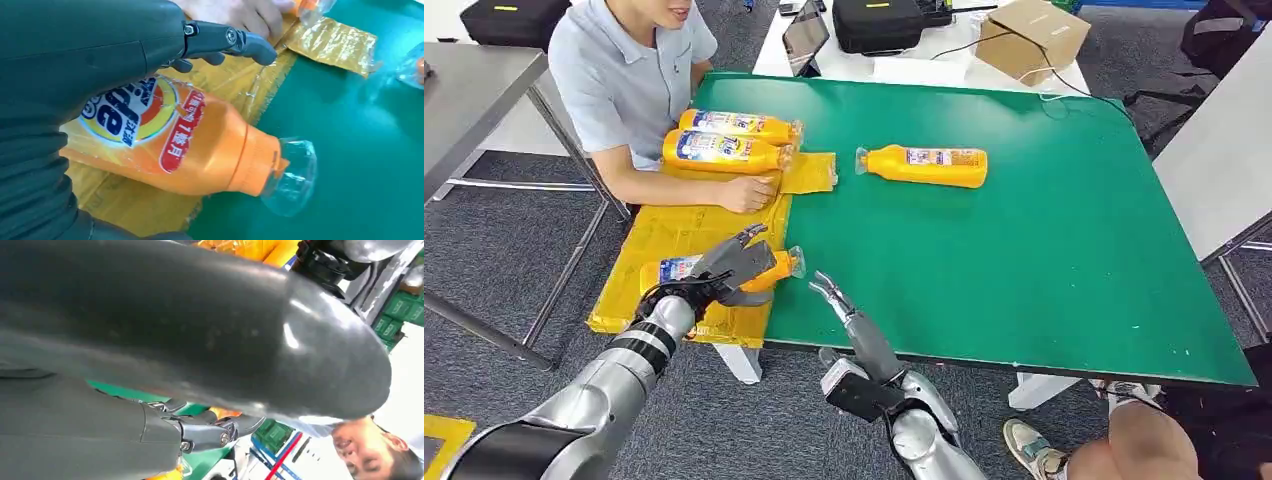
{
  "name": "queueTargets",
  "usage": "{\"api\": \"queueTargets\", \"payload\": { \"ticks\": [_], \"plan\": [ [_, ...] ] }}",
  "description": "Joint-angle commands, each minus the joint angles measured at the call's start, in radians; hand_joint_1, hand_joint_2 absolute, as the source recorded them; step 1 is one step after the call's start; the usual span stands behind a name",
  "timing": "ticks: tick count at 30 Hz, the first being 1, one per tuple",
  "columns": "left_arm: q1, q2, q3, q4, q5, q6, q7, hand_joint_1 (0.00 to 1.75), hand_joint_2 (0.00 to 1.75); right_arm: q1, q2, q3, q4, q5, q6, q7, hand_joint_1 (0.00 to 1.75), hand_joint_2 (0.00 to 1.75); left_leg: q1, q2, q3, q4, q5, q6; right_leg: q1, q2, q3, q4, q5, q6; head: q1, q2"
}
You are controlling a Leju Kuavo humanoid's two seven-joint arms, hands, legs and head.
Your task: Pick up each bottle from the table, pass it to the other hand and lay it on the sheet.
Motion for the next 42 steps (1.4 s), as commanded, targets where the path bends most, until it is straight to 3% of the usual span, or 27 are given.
{"api": "queueTargets", "payload": {
  "ticks": [1,4,7,10,14,18,22,23,30,36,39,42],
  "plan": [
    [0.019,-0.009,0.035,-0.013,0.004,-0.012,0.002,0.0,1.75,-0.048,-0.019,-0.008,0.086,-0.001,-0.004,-0.002,0.0,0.0,0.001,0.002,0.002,-0.001,-0.001,-0.001,0.001,0.001,0.002,-0.001,0.0,-0.001,0.0,0.0],
    [0.058,-0.024,0.099,-0.108,0.174,-0.001,-0.079,0.0,1.75,-0.037,-0.02,-0.009,0.08,-0.003,-0.012,-0.005,0.0,0.0,0.001,0.002,0.002,-0.001,-0.001,-0.001,0.001,0.001,0.001,-0.001,0.0,-0.001,0.0,0.0],
    [0.181,-0.058,0.174,-0.387,0.508,-0.042,-0.057,0.0,1.75,-0.007,-0.026,-0.012,0.068,-0.004,-0.051,-0.014,0.0,0.0,0.001,0.002,0.002,-0.001,-0.001,-0.001,0.001,0.001,0.001,-0.001,0.0,-0.001,0.0,0.0],
    [0.333,-0.063,0.111,-0.721,0.622,0.148,-0.143,0.0,1.75,0.035,-0.05,-0.024,0.007,-0.001,-0.084,-0.024,0.0,0.0,0.001,0.004,0.0,-0.001,-0.002,-0.001,0.001,0.002,0.0,-0.002,-0.001,-0.001,0.0,0.0],
    [0.463,-0.063,0.068,-1.014,0.791,0.235,-0.189,0.0,1.75,0.078,-0.089,-0.059,-0.087,0.021,-0.116,-0.013,0.0,0.0,0.0,0.004,-0.003,0.0,-0.002,-0.001,0.001,0.003,-0.004,-0.001,-0.001,-0.001,0.0,0.0],
    [0.531,-0.063,0.058,-1.133,0.933,0.248,-0.207,0.0,1.75,0.082,-0.164,-0.105,-0.106,0.185,-0.237,0.023,0.0,0.0,0.001,0.005,-0.002,0.0,-0.004,-0.001,0.001,0.004,-0.003,-0.002,-0.002,-0.001,0.0,0.0],
    [0.604,-0.049,0.061,-1.192,1.015,0.241,-0.2,0.0,1.75,0.09,-0.247,-0.209,-0.126,0.304,-0.281,0.066,0.0,0.0,0.0,0.003,-0.003,0.0,-0.003,-0.001,0.001,0.002,-0.003,-0.002,-0.001,-0.001,0.0,0.0],
    [0.628,-0.046,0.066,-1.199,1.022,0.238,-0.202,0.0,1.75,0.086,-0.268,-0.237,-0.126,0.343,-0.28,0.091,0.0,1.75,0.0,0.003,-0.003,-0.001,-0.002,-0.001,0.0,0.002,-0.004,-0.002,-0.001,-0.001,0.0,0.0],
    [0.705,-0.054,0.056,-1.205,0.996,0.227,-0.213,0.0,1.75,0.001,-0.332,-0.325,-0.033,0.524,-0.269,0.2,0.0,1.75,0.0,0.005,-0.001,0.0,-0.004,-0.001,0.0,0.004,-0.002,-0.003,-0.001,-0.001,0.0,0.0],
    [0.723,-0.053,0.028,-1.208,0.964,0.226,-0.214,0.0,1.75,-0.054,-0.339,-0.335,0.034,0.565,-0.254,0.234,0.0,1.75,0.0,0.005,-0.003,0.0,-0.003,-0.001,0.0,0.004,-0.003,-0.002,-0.001,-0.001,0.0,0.0],
    [0.706,-0.05,0.0,-1.195,0.951,0.225,-0.211,0.0,1.75,-0.16,-0.343,-0.321,0.245,0.589,-0.232,0.271,0.0,1.75,0.0,0.005,-0.002,-0.001,-0.003,-0.001,0.0,0.004,-0.003,-0.003,0.0,-0.001,0.0,0.0],
    [0.688,-0.048,-0.009,-1.172,0.954,0.219,-0.202,0.0,1.75,-0.214,-0.344,-0.322,0.329,0.599,-0.239,0.281,0.0,1.75,0.001,0.005,-0.001,0.0,-0.003,-0.001,0.001,0.004,-0.002,-0.003,0.0,-0.001,0.0,0.0]
  ]
}}
